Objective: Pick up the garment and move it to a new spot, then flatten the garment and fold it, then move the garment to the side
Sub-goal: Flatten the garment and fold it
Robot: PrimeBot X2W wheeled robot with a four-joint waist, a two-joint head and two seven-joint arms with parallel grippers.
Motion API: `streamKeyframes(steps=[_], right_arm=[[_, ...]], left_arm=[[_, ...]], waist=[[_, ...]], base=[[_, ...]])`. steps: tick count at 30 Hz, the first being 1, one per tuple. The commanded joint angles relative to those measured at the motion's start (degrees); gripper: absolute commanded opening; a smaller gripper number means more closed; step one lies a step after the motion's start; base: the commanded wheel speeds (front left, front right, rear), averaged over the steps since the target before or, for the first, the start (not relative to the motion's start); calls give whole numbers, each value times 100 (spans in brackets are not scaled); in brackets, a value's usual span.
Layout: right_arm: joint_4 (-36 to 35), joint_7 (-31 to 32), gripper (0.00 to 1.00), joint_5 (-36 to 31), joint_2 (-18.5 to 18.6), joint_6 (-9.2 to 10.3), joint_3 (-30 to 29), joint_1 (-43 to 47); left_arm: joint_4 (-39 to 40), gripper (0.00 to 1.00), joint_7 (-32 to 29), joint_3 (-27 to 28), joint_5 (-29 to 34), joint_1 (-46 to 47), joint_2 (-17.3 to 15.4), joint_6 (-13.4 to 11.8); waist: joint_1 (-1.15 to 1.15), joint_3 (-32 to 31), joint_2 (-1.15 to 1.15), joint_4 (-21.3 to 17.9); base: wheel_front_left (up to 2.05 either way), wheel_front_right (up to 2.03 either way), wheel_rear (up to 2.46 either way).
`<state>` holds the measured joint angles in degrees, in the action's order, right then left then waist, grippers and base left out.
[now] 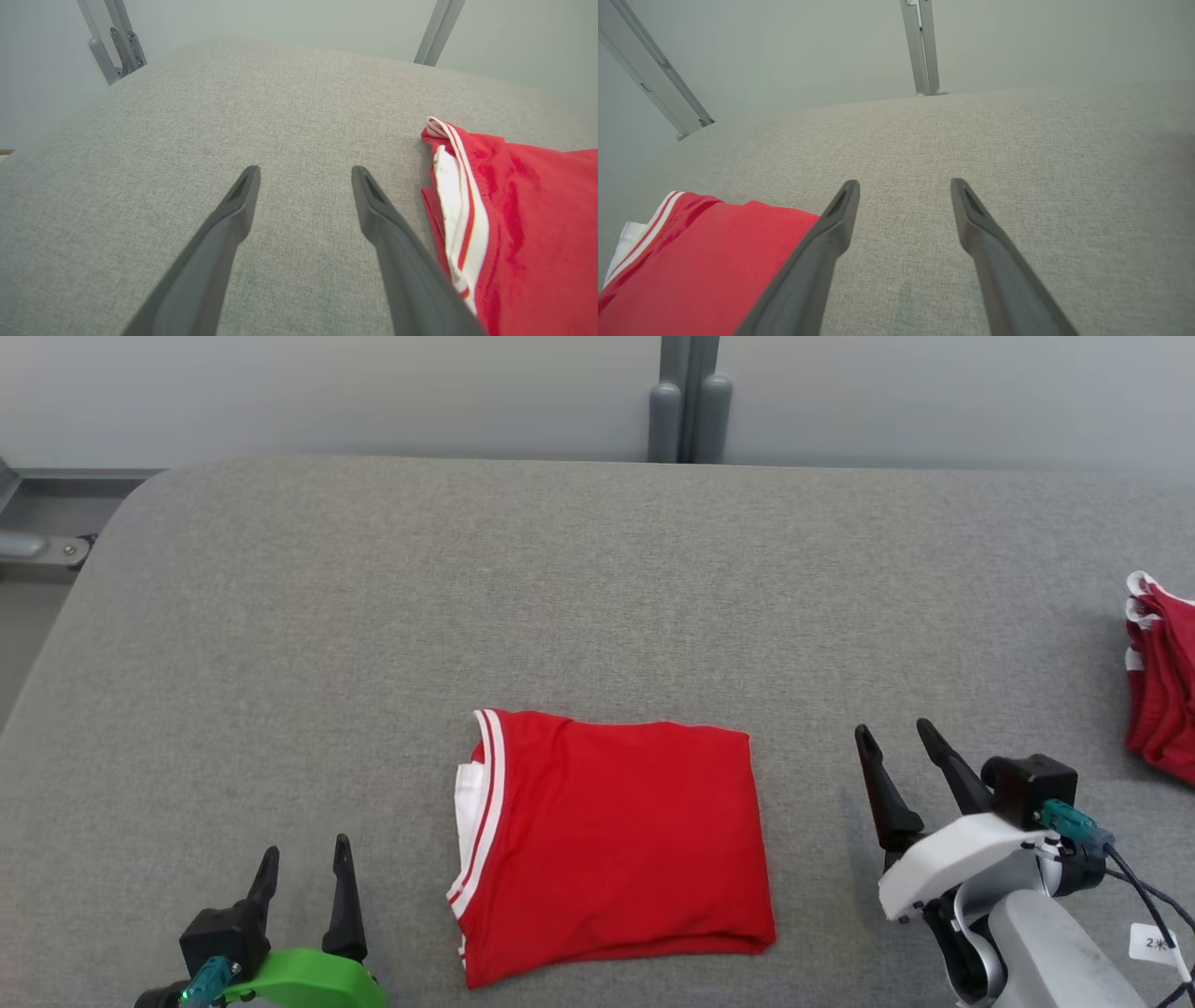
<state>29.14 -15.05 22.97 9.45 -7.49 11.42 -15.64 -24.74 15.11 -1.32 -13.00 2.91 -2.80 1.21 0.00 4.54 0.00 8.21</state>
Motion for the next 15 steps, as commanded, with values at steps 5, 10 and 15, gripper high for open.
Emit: streamKeyframes(steps=[5,10,15], right_arm=[[-209,-13,100,-595,-181,2,-429,422],[-496,-14,100,-1106,-332,2,-679,712],[-744,-13,100,-1412,-477,4,-920,953]], left_arm=[[67,100,0,197,173,-154,-25,-36],[158,100,0,301,322,-265,-25,0],[221,100,-1,369,408,-362,-24,7]], waist=[[0,-212,0,-460],[0,-342,0,-593],[0,-443,0,-651]], base=[[0,0,0],[0,0,0],[0,0,0]])
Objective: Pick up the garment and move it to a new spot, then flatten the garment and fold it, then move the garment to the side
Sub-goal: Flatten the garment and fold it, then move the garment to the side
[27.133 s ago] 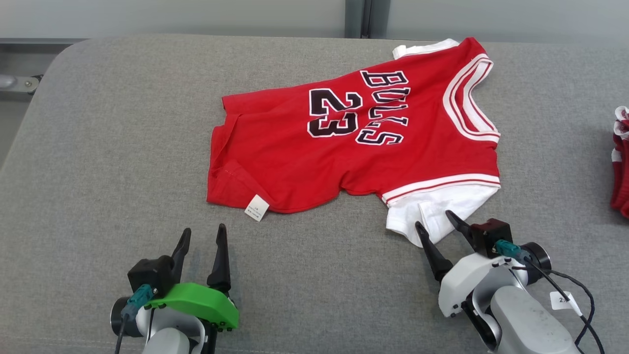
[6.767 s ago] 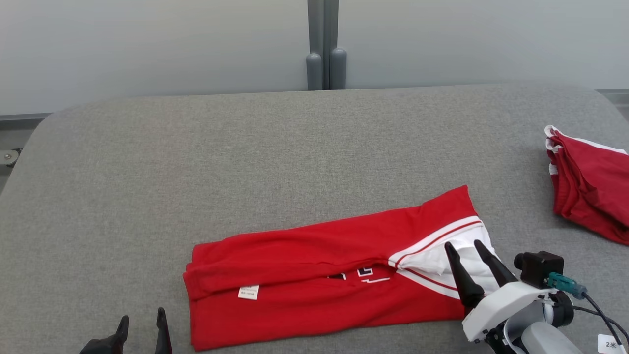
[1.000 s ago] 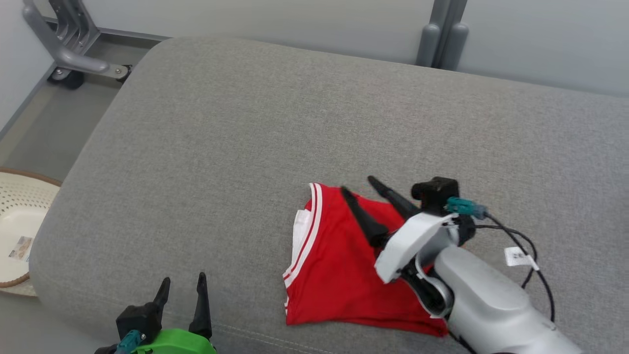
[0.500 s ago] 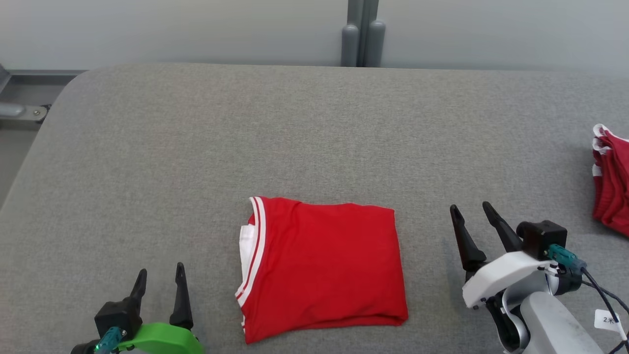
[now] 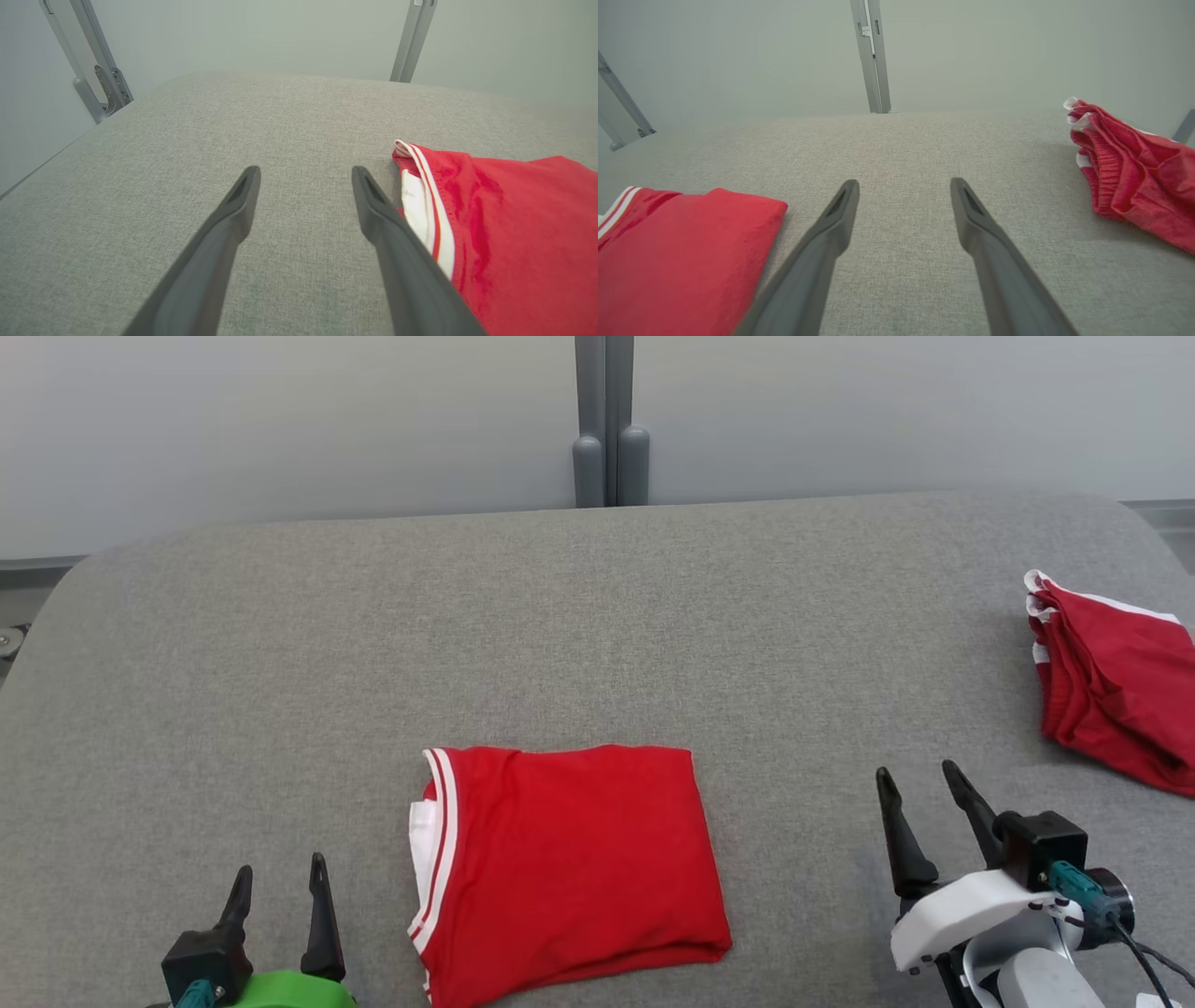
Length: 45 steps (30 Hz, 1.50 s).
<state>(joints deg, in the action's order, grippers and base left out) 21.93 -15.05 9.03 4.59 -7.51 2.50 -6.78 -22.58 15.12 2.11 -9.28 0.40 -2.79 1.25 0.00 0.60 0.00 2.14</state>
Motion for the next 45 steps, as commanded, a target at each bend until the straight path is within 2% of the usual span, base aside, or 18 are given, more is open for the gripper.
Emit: streamKeyframes(steps=[1,19,31,35,45], right_arm=[[-51,-14,100,-50,-11,6,-71,109],[-165,-14,100,-124,-146,6,-182,402],[-78,-13,100,-165,-161,6,17,383],[-7,-13,100,-82,-162,6,212,344],[526,-14,100,399,-159,6,715,106]], left_arm=[[23,100,-2,39,45,-131,-26,3],[294,100,-2,167,66,-423,-25,74],[248,100,-2,75,73,-416,-25,90],[207,100,-2,-1,91,-310,-25,124],[141,100,-3,-382,56,-244,-26,116]], waist=[[0,-67,0,-54],[0,-336,0,-206],[0,-268,0,-106],[0,-197,0,99],[0,125,0,1121]], base=[[0,0,0],[0,0,0],[0,0,0],[0,0,0],[0,0,0]])
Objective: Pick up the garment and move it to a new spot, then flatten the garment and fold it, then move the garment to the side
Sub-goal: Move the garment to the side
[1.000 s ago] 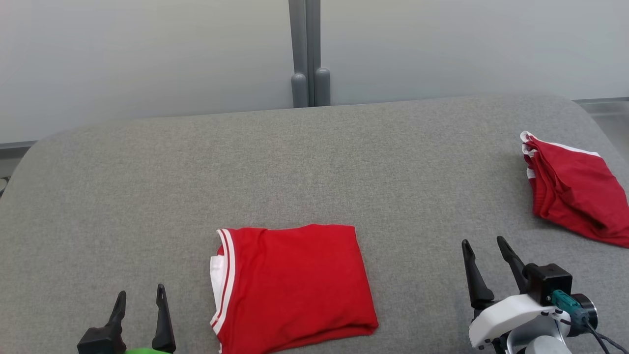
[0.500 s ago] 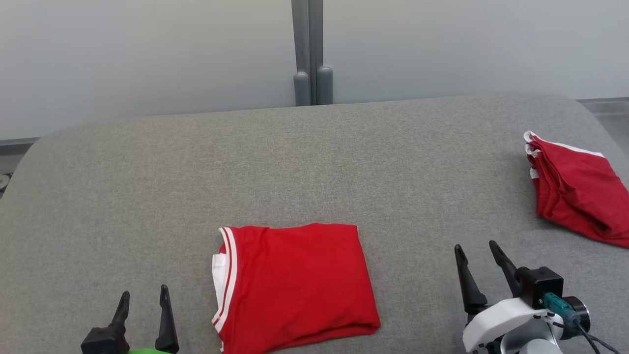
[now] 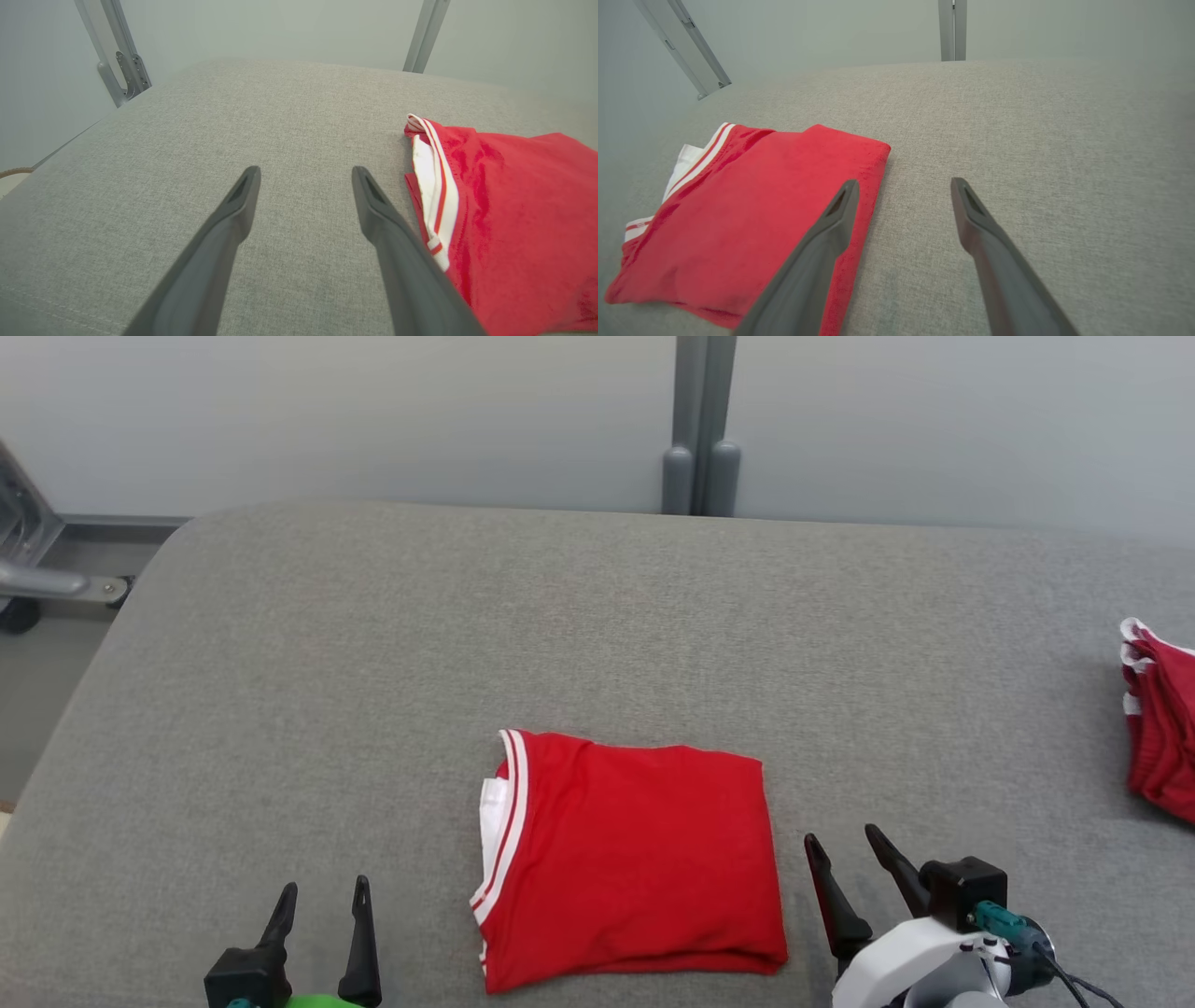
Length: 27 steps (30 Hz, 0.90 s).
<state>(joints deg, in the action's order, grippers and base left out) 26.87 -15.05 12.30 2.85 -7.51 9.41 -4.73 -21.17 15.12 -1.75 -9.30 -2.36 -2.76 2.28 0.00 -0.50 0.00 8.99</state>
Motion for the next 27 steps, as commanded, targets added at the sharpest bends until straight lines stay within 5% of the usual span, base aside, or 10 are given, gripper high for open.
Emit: streamKeyframes(steps=[1,15,17,27], right_arm=[[89,-13,100,155,15,6,53,-152],[1854,18,100,869,15,6,240,-785],[1990,39,4,1003,-8,3,391,-842],[1362,-8,0,648,40,10,-296,-880]], left_arm=[[3,100,-3,6,79,49,-28,9],[40,100,-3,-61,-33,250,-24,6],[61,100,-3,-52,-46,241,-26,-13],[178,100,-3,-52,1,231,-24,65]], waist=[[0,287,0,521],[0,665,0,1321],[0,662,0,1331],[0,461,0,303]], base=[[0,0,0],[0,0,0],[0,0,0],[0,0,0]])
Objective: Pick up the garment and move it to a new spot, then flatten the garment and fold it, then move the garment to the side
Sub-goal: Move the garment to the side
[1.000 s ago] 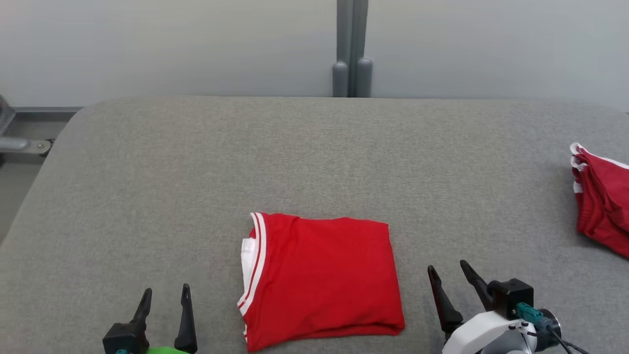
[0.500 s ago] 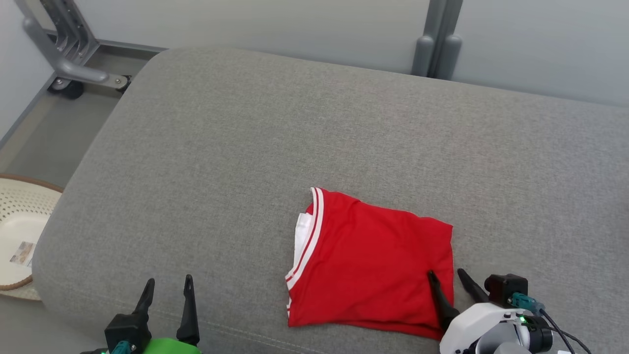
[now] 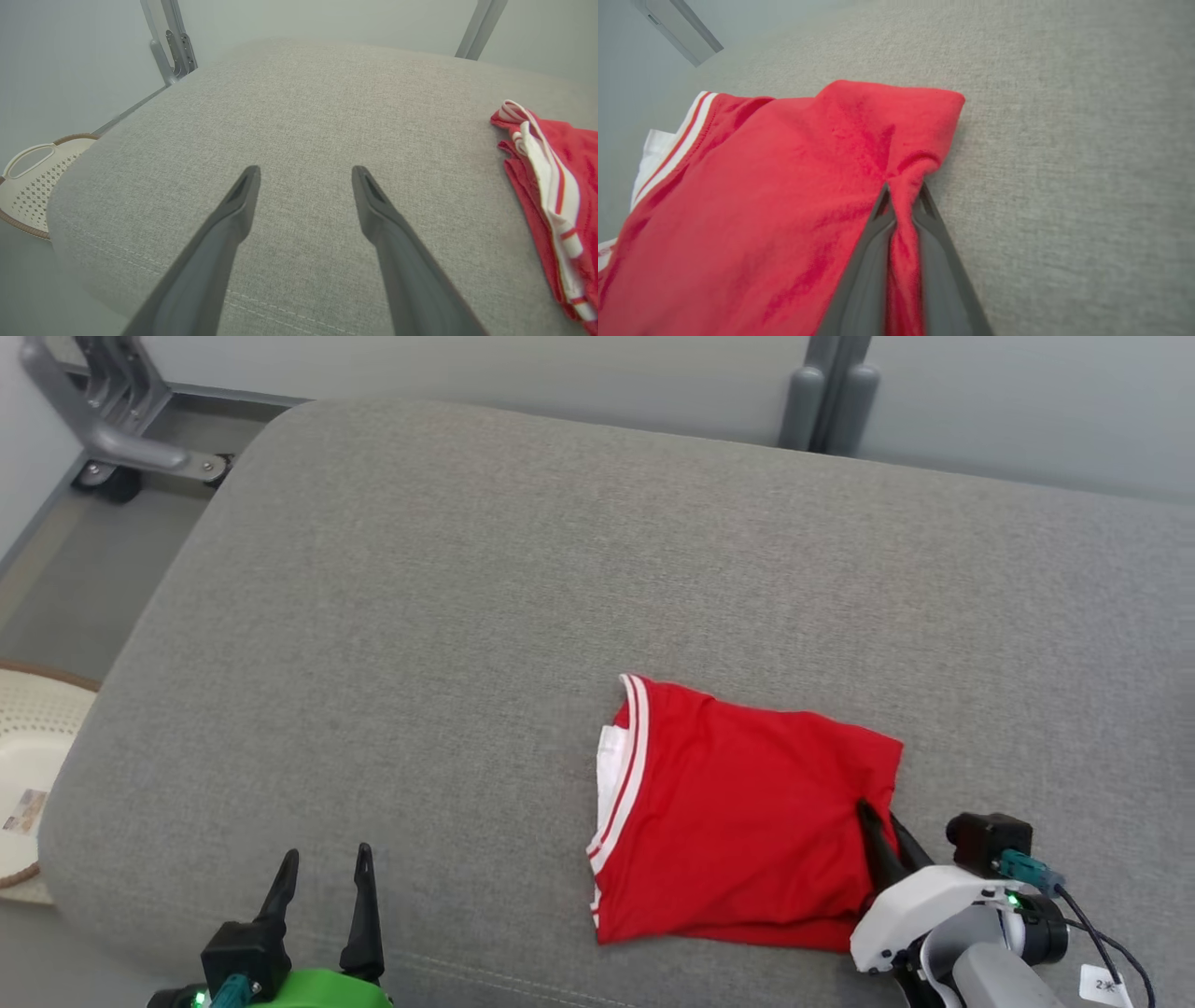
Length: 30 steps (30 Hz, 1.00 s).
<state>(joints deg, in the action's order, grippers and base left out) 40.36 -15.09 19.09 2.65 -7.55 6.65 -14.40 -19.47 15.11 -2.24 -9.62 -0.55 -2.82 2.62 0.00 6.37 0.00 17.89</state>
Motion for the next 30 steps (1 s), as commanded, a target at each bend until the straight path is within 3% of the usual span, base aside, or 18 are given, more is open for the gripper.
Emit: streamKeyframes(steps=[1,10,18,23,30], right_arm=[[-21,-6,0,-65,53,14,-104,123],[-212,-9,0,-246,43,14,-643,420],[-285,-10,0,-310,42,13,-560,457],[-348,-10,0,-221,36,13,-424,445],[-496,-9,0,-130,27,13,-266,292]], left_arm=[[17,100,-1,-31,25,69,-19,38],[34,100,-1,-219,-45,187,-20,65],[61,100,-2,-294,-89,301,-21,63],[104,100,-2,-450,-89,419,-23,112],[178,100,-2,-635,51,695,-24,178]], waist=[[0,-256,0,-757],[0,-411,0,-2431],[0,-332,0,-3672],[0,-222,0,-4099],[0,130,0,-4129]], base=[[0,0,0],[0,0,0],[0,0,0],[0,0,0],[0,0,0]])
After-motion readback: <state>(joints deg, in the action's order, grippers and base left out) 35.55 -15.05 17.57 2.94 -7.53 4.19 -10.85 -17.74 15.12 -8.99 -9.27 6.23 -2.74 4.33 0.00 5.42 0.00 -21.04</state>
